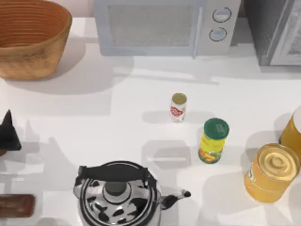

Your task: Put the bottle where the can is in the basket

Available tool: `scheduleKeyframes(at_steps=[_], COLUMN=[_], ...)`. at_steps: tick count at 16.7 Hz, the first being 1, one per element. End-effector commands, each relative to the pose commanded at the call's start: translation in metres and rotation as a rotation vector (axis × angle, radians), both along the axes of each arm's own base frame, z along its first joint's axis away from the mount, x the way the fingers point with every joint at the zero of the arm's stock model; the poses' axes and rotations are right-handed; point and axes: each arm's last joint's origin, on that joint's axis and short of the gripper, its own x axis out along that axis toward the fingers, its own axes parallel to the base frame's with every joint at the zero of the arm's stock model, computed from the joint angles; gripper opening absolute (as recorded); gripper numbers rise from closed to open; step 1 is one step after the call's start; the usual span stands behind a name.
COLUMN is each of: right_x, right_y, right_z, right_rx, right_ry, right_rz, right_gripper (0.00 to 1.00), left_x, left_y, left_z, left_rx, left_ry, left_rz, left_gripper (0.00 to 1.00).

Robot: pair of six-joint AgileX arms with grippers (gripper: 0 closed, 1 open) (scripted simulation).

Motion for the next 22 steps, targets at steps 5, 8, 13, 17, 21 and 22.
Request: scheduleKeyframes(at_steps=[5,8,13,17,21,22], right_x=[0.0000,0.0000,0.0000,0.0000,0.0000,0.0000], right_y=[0.0000,0.0000,0.0000,0.0000,0.0000,0.0000], right_z=[0.0000,0.0000,0.0000,0.0000,0.0000,0.0000], right_rx=[0.000,0.000,0.000,0.000,0.000,0.000], right_ry=[0.000,0.000,0.000,0.000,0.000,0.000], right_rz=[0.000,0.000,0.000,0.000,0.000,0.000], right_gripper=[1.00,1.00,1.00,1.00,1.00,1.00], left_x=[0.0001,0.0001,0.0001,0.0001,0.0001,0.0001], left_y=[-0.0009,-0.0009,-0.0009,-0.0009,-0.0009,-0.0009], left_z=[-0.0010,-0.0010,-0.0010,-0.0010,-0.0010,-0.0010], left_rx=[0.000,0.000,0.000,0.000,0.000,0.000], left_ry=[0.001,0.001,0.001,0.001,0.001,0.001], left_rz=[0.000,0.000,0.000,0.000,0.000,0.000], left_gripper=[1.00,0.77,0.40,0.10,0.00,0.00])
